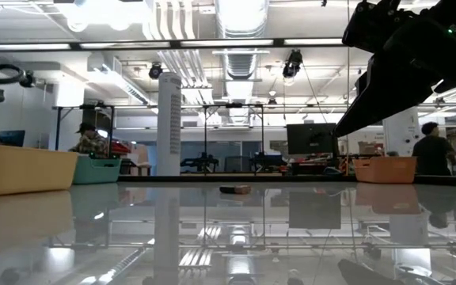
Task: Sort batteries
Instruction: Put the silver battery into the yellow bin
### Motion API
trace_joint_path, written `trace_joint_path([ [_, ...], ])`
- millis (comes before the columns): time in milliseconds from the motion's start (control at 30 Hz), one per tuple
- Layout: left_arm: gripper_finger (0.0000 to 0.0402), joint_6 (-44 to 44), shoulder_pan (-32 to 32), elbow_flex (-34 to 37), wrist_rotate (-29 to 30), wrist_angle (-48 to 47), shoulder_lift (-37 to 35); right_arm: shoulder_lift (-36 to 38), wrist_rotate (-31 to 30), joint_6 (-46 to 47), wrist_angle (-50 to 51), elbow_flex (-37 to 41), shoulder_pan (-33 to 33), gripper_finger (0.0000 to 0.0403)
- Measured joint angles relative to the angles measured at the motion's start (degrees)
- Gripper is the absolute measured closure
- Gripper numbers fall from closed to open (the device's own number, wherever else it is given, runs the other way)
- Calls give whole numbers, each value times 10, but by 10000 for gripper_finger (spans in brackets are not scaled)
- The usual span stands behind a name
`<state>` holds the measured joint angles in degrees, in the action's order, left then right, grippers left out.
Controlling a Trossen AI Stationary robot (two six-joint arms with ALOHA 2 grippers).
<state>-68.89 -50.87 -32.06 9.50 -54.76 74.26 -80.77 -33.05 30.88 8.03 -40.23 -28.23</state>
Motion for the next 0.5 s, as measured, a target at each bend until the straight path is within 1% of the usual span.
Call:
trace_joint_path([
  [133,312,6,7,10,-12,9,-1,0,0,0,0,0,0,251],
  [233,325,20,8,14,-23,23,-1,0,0,0,0,0,0,252],
  [433,385,15,8,12,-33,50,-1,0,0,0,0,0,0,243],
  [500,391,3,8,7,-37,54,-1,0,0,2,0,0,0,241],
])
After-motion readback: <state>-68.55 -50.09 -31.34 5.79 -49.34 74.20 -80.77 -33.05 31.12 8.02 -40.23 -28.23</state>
